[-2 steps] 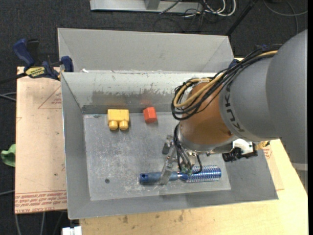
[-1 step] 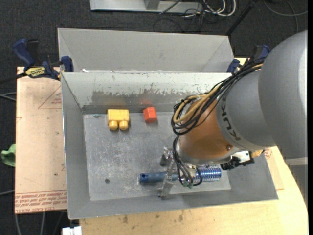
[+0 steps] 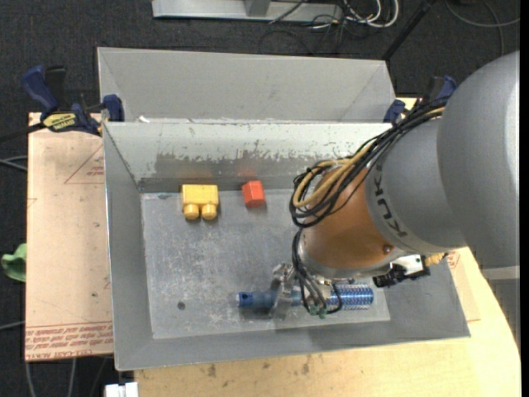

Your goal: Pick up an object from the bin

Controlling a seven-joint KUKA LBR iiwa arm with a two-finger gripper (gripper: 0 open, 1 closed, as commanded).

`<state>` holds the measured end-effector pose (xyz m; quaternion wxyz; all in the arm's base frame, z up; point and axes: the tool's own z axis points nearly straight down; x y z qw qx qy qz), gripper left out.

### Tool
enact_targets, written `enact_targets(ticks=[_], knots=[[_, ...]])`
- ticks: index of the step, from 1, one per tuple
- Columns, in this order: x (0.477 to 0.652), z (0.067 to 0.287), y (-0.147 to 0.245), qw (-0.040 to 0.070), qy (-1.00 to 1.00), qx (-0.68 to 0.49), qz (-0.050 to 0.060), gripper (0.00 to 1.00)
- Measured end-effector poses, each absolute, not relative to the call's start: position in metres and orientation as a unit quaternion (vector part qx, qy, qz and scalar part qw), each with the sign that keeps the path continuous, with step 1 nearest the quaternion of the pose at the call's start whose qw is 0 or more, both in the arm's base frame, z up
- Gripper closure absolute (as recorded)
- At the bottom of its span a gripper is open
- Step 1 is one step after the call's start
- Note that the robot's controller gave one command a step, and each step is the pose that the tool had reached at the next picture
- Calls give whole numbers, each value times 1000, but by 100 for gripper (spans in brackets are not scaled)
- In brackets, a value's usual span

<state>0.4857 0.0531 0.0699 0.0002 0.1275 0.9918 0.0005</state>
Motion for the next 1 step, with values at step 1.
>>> enact_targets(ticks=[1], knots=[[489,222,50,4,998,62,1,100]])
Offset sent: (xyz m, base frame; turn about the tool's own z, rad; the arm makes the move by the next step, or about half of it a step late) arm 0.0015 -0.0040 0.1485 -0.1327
